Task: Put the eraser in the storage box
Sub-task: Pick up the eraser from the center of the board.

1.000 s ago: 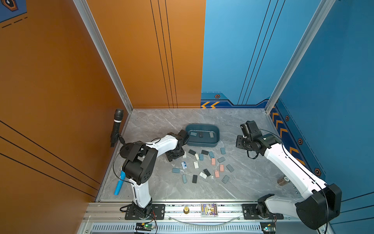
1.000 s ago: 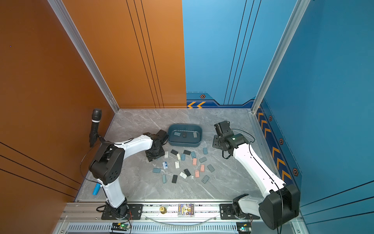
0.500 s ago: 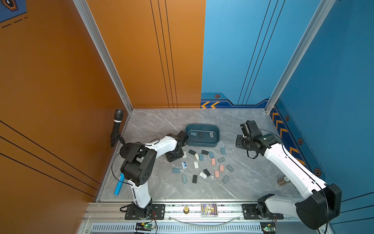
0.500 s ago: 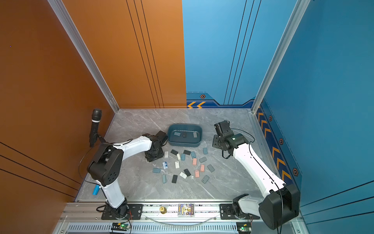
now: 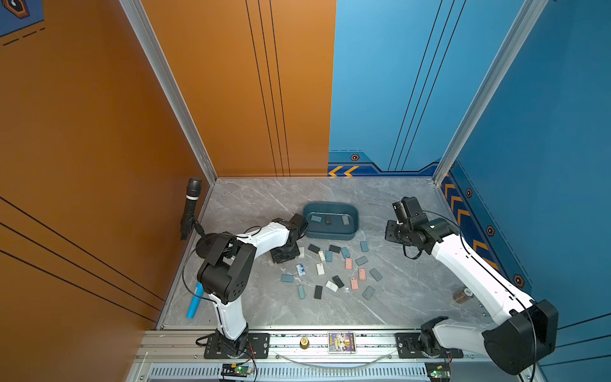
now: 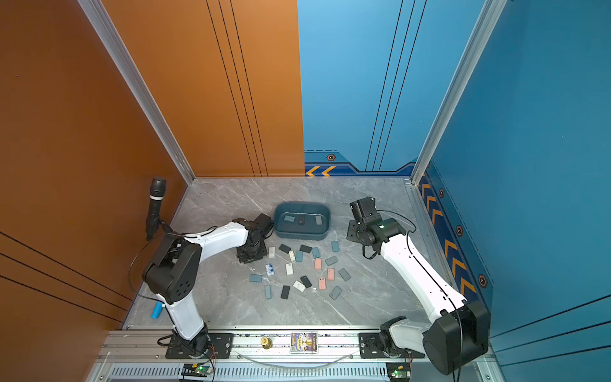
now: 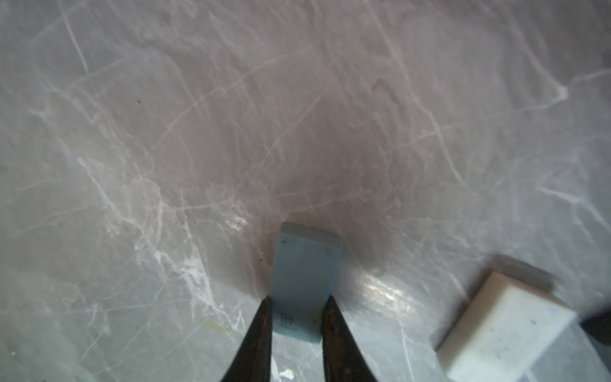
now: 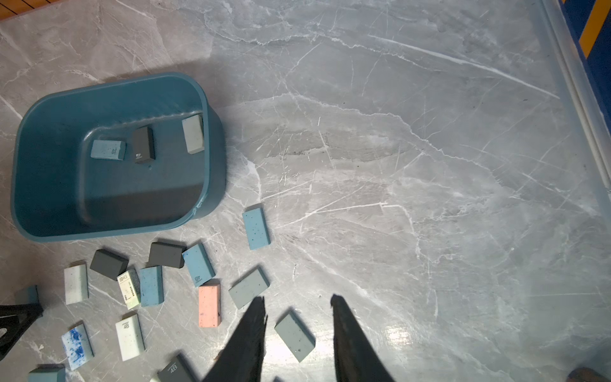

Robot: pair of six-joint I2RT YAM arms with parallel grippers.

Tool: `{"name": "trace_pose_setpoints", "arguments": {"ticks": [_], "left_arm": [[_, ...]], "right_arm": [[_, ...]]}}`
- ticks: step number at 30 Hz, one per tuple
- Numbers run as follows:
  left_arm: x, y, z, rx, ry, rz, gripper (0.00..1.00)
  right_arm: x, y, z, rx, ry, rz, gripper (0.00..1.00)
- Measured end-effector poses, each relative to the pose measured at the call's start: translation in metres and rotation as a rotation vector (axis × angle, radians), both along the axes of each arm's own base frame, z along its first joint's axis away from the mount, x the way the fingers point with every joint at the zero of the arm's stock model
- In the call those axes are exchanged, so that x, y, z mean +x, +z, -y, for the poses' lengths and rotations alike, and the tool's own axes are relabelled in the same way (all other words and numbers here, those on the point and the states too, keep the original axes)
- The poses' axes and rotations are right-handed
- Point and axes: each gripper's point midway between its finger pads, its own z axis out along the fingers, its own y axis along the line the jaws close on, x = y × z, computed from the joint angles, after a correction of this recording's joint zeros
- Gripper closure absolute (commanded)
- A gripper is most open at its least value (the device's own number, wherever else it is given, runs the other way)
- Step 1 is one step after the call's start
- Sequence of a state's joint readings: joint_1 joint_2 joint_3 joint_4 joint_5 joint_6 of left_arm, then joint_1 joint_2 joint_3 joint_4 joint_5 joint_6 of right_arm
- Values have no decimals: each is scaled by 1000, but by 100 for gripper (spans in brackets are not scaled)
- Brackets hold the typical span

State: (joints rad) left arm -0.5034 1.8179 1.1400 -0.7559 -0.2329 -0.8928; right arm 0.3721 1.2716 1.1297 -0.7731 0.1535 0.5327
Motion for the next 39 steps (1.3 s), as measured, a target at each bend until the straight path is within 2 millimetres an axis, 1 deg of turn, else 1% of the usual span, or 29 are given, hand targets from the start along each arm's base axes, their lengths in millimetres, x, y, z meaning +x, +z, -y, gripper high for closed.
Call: {"name": "trace_pose_setpoints", "arguments": {"ticks": [11, 20, 26, 29, 35, 37, 39], "left_arm": [[0, 6, 1, -10, -34, 2, 78], [1, 27, 7, -58, -52, 44, 78], [17, 58, 20, -122, -69, 121, 77], [29, 78, 29, -158, -77, 173, 76], [57, 124, 51, -233, -134, 278, 75], [70, 142, 62, -257, -167, 322, 74], [82, 154, 72, -274, -198, 348, 75]], "right_arm": [[-1, 0, -4, 4, 7, 0, 65], [-2, 0, -7, 5, 14, -2, 65], [-2, 0, -7, 6, 13, -2, 65], [-2, 0, -8, 8, 12, -2, 65], [-2, -1, -9, 6, 16, -5, 65], [-2, -4, -9, 4, 16, -11, 65], [-1, -5, -9, 2, 15, -16, 65]]}}
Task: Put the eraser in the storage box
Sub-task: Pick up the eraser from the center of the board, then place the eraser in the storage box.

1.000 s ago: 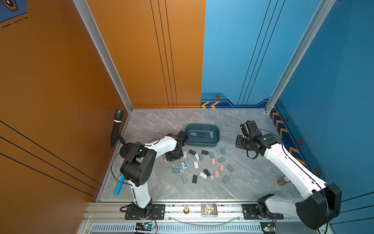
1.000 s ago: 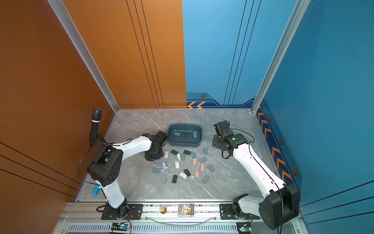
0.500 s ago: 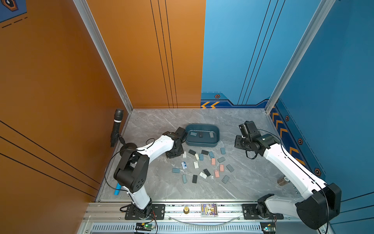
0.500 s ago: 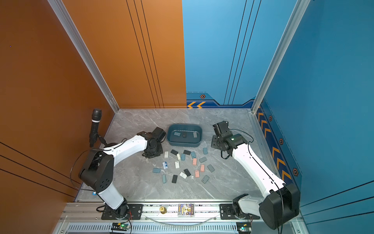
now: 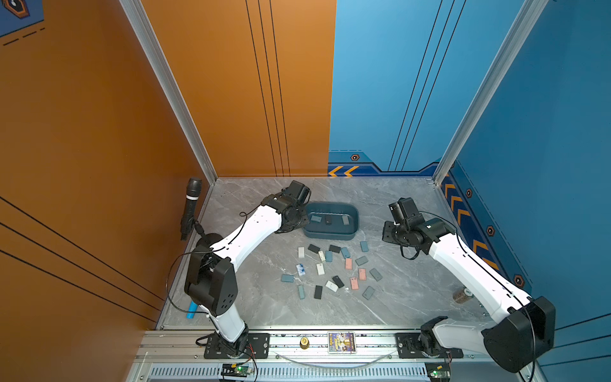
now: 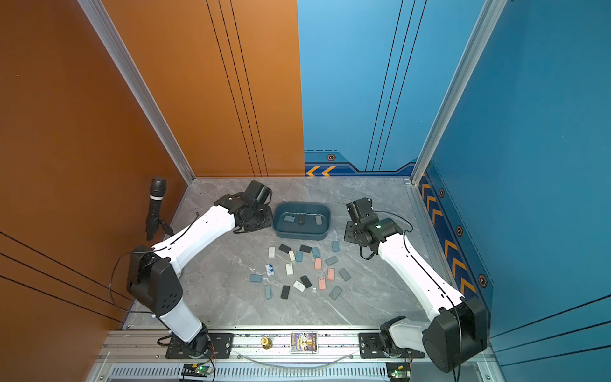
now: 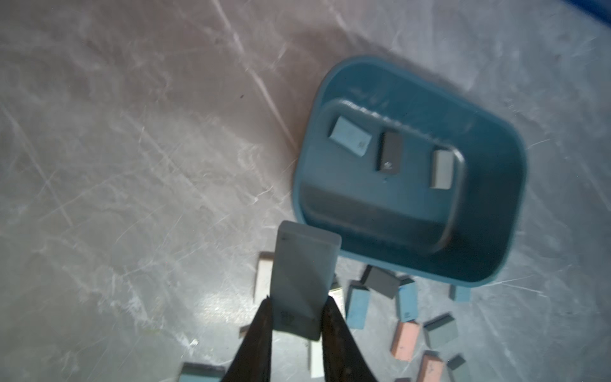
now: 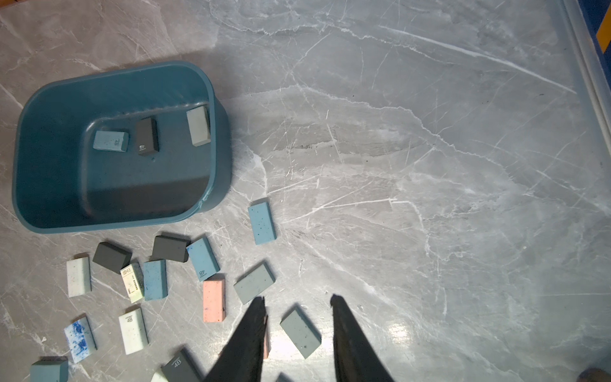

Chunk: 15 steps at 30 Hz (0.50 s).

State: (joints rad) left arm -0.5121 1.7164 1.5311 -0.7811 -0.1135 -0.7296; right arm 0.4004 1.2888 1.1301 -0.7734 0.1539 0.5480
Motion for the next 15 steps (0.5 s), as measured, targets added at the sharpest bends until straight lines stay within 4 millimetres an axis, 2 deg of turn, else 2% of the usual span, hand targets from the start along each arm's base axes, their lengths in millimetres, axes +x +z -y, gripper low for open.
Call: {"name": "trace_pose_setpoints", "arguments": {"ticks": [2, 5, 15], "left_arm": [[12, 6, 14, -15, -35, 19, 74], [26, 1, 37, -19, -93, 16, 74], [54, -59, 106, -10, -257, -64, 74]], "right_arm": [[0, 0, 0, -1, 0, -1, 64], [0, 0, 0, -1, 0, -1, 65], [0, 6, 0, 2, -1, 7, 65]]}}
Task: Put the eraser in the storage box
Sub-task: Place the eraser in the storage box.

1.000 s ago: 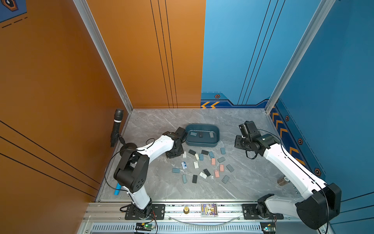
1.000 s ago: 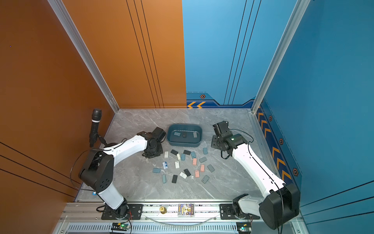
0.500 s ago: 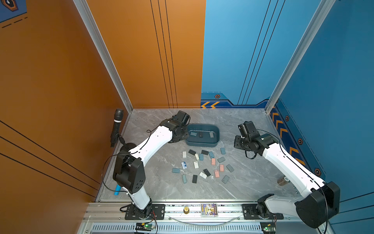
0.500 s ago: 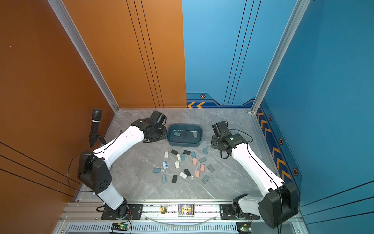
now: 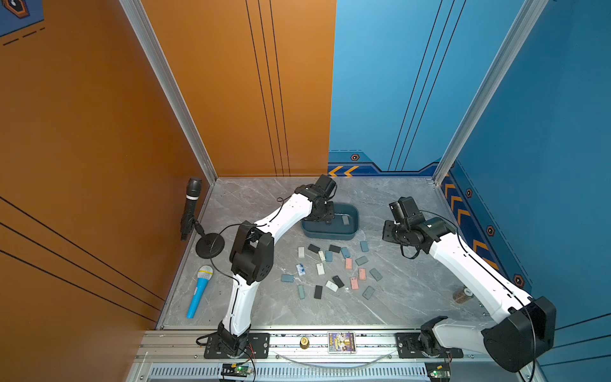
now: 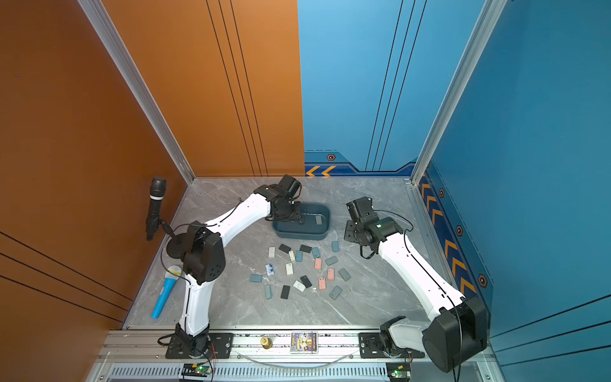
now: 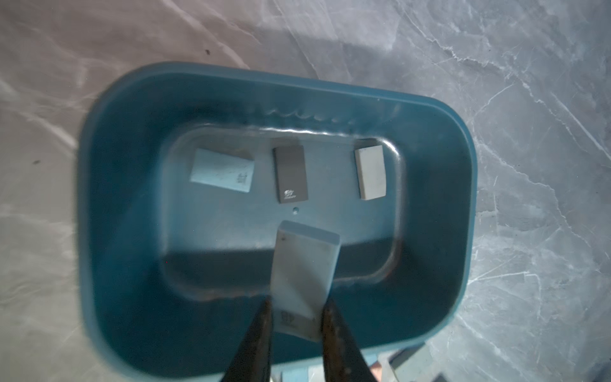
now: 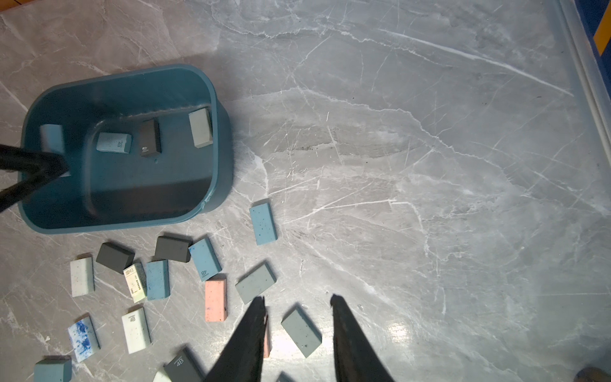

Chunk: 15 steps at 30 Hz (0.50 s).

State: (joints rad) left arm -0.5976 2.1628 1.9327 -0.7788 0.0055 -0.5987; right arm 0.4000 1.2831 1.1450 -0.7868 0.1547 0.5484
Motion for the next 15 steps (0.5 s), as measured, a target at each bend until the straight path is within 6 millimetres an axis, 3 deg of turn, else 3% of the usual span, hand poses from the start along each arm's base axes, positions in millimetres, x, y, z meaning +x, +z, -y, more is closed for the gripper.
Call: {"name": "trace_pose_setpoints", "arguments": {"ticks": [7, 15], "left_arm": [[9, -32, 29, 6, -41, -27, 75], [14, -56, 34, 10, -3, -57, 75]], "right_arm": [[-7, 6, 4, 2, -10, 4, 64], [-12, 14, 10, 15, -32, 23, 64]]}}
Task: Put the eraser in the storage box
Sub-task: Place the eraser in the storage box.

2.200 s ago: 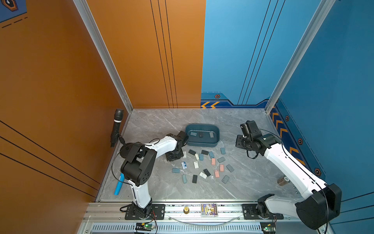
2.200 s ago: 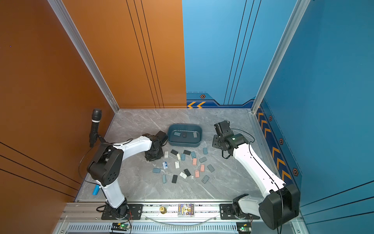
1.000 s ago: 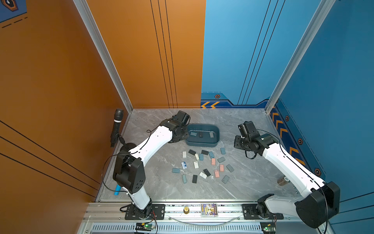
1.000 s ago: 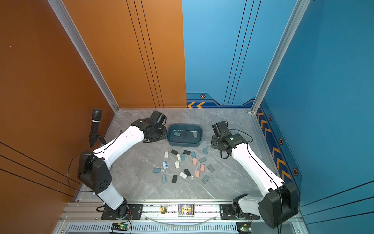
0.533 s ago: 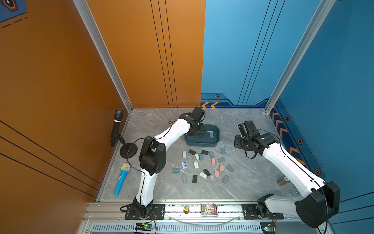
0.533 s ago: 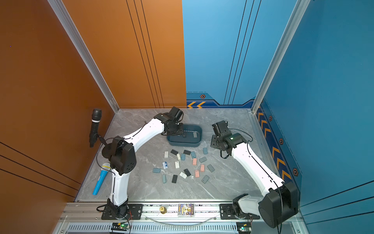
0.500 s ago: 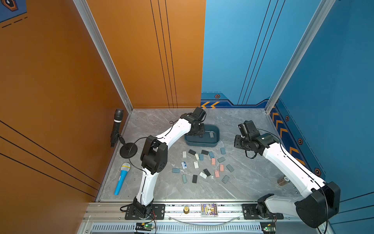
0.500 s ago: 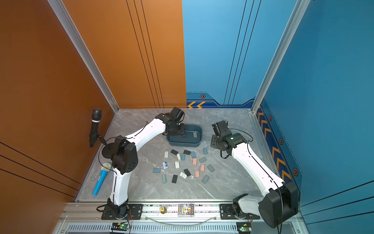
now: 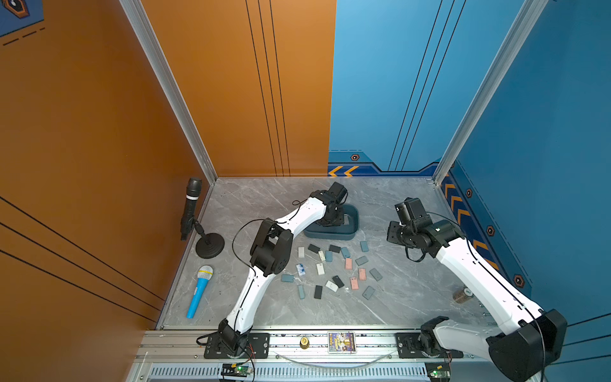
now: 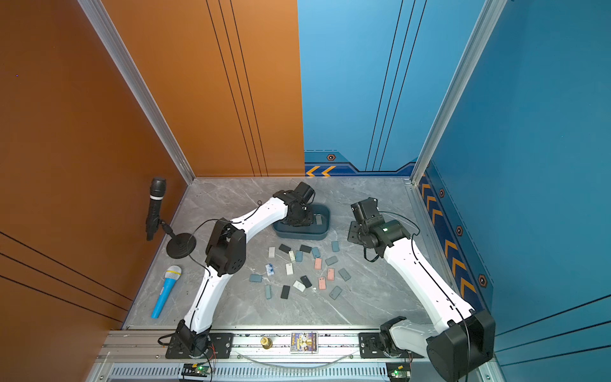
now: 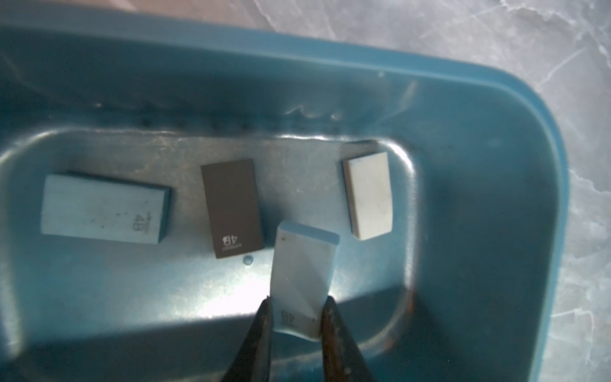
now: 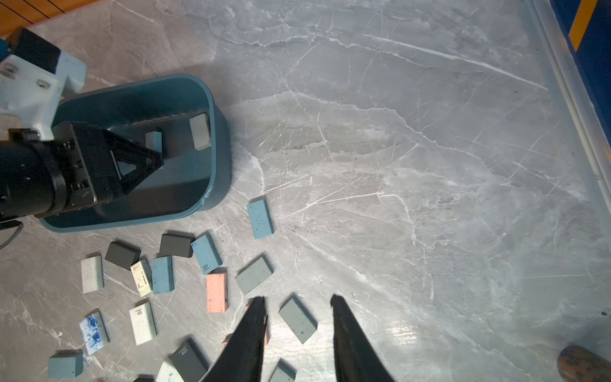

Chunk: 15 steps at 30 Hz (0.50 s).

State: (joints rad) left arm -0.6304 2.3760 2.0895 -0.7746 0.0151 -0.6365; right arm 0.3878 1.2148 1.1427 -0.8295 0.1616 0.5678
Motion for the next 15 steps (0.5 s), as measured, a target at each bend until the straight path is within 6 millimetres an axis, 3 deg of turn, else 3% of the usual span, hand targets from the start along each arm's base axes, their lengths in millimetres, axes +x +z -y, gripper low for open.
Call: {"name": "trace_pose_setpoints", "arguments": {"ticks": [9, 15], "left_arm": [[10, -9, 5, -4, 25, 8, 71], [18, -6, 10, -23, 46, 21, 62]], "right_arm": [[-5, 10, 7, 18, -23, 30, 64], [-10, 10, 11, 22, -37, 30, 64]]}}
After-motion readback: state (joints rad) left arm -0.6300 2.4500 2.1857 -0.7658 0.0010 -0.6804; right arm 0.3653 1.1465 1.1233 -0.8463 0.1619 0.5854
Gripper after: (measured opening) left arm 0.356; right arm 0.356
